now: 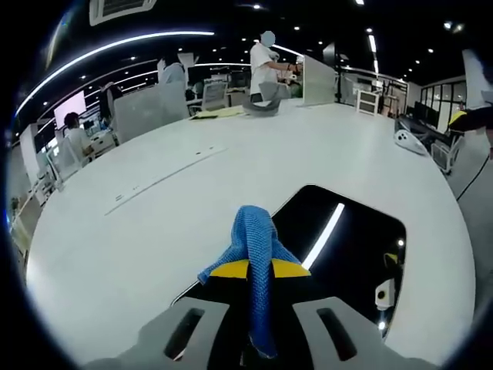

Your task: Wipe the mirror surface with the cleaning cloth until all visible marks leave the cleaned area.

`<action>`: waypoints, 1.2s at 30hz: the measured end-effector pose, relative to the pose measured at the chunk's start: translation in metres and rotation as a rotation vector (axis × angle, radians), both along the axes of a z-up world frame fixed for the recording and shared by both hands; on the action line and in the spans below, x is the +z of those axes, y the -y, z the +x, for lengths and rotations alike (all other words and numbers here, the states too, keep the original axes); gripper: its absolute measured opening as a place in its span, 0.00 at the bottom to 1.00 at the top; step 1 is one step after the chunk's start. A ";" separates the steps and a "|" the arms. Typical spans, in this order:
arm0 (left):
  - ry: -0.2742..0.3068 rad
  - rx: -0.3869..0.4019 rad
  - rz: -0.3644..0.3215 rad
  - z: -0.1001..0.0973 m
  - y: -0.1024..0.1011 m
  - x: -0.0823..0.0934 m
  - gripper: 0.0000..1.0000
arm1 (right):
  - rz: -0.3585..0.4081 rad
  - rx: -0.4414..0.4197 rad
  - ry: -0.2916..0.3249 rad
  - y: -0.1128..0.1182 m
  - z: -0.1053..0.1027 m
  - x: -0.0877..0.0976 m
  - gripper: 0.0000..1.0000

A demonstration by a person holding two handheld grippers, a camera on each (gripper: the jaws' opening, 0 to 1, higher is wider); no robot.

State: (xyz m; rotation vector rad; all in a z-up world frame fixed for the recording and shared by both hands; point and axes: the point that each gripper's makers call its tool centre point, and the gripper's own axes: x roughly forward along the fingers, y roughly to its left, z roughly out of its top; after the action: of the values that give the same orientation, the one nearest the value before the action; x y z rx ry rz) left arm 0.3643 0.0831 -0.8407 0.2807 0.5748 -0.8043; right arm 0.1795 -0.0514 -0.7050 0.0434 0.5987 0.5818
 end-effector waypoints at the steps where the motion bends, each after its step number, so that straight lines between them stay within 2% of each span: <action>1: 0.002 -0.004 0.002 -0.001 0.002 0.000 0.06 | 0.000 0.000 0.000 0.000 0.000 0.000 0.97; 36: 0.003 -0.071 0.011 -0.012 0.050 -0.001 0.06 | 0.006 -0.028 -0.006 0.014 -0.001 -0.002 0.97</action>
State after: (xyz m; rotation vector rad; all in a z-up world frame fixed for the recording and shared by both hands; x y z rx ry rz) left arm 0.3527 0.0333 -0.8414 0.3134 0.5692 -0.8699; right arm 0.1789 -0.0655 -0.7071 0.0595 0.6012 0.5568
